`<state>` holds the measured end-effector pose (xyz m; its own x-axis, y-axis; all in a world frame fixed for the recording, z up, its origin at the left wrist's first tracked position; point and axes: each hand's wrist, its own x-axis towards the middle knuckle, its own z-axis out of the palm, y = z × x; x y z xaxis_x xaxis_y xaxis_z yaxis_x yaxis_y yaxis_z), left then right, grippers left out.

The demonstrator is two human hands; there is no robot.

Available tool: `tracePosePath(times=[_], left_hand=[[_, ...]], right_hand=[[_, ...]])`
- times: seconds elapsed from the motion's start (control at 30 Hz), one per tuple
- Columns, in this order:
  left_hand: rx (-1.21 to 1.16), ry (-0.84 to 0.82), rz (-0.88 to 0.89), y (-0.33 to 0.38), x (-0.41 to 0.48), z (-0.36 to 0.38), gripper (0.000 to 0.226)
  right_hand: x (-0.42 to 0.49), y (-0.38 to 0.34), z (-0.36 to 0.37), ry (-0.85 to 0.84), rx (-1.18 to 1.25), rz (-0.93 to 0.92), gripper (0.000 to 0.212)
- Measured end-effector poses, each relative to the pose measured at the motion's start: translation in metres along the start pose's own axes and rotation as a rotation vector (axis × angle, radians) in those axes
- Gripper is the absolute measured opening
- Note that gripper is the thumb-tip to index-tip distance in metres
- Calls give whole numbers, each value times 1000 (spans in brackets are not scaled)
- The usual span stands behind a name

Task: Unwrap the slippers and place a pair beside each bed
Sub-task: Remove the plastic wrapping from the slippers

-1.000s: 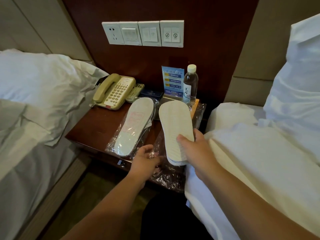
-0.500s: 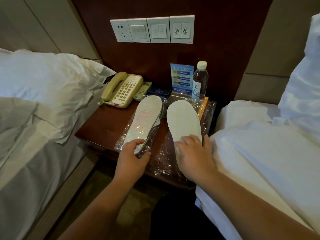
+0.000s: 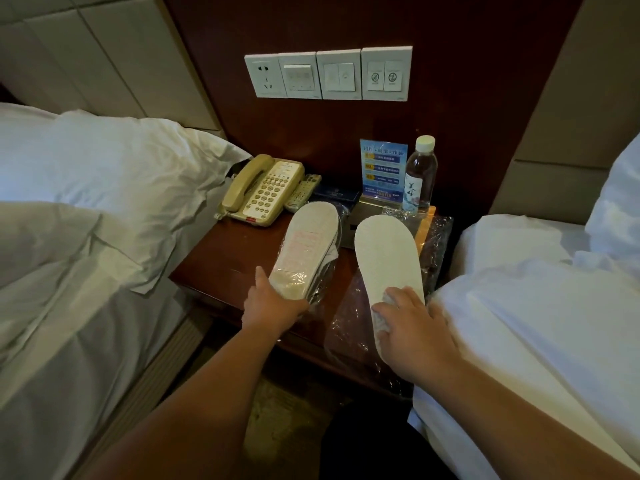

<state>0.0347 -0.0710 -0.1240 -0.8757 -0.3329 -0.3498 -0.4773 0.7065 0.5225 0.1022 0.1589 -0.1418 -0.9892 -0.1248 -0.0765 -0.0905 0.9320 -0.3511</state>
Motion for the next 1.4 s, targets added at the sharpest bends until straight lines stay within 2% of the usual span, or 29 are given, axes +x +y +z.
tracePosePath(times=[0.07,0.2,0.27,0.37,0.47,0.57,0.67,0.77,0.9,1.07,1.13,1.27,1.4], left_hand=[[-158,-30,-34,3,-3,-9,120],[-574,-177,-149,12,-21,-30,57],[-842,-297,-202,14,-38,-41,40],[-1093,-367,-150,14,-65,-52,44],[-1232,-413,-124,16,-97,-60,51],[-1269,-483,-64,18,-125,-68,53],[-1294,-521,0,20,-147,-77,50],[-1267,-516,99,20,-165,-89,53],[-1159,-491,192,19,-187,-106,53],[-949,-406,292,23,-213,-125,38],[-973,-400,331,23,-221,-133,39],[-1156,-437,392,26,-242,-150,62],[-1242,-416,302,29,-253,-160,68]], right_hand=[[-1,0,-3,-22,15,-6,41],[-3,-5,-14,-15,16,-5,45],[-3,-14,-21,37,91,34,45],[-8,-36,-38,83,456,77,49],[-21,-65,-62,4,899,35,70],[-32,-90,-85,-38,1039,-85,87],[-47,-109,-104,-56,1064,-200,85],[-63,-120,-119,26,1083,-237,73],[-81,-126,-133,144,1057,-281,52],[-104,-131,-140,278,956,-402,46],[-113,-134,-143,333,881,-468,48],[-126,-141,-146,523,536,-622,47],[-135,-148,-150,654,473,-753,45]])
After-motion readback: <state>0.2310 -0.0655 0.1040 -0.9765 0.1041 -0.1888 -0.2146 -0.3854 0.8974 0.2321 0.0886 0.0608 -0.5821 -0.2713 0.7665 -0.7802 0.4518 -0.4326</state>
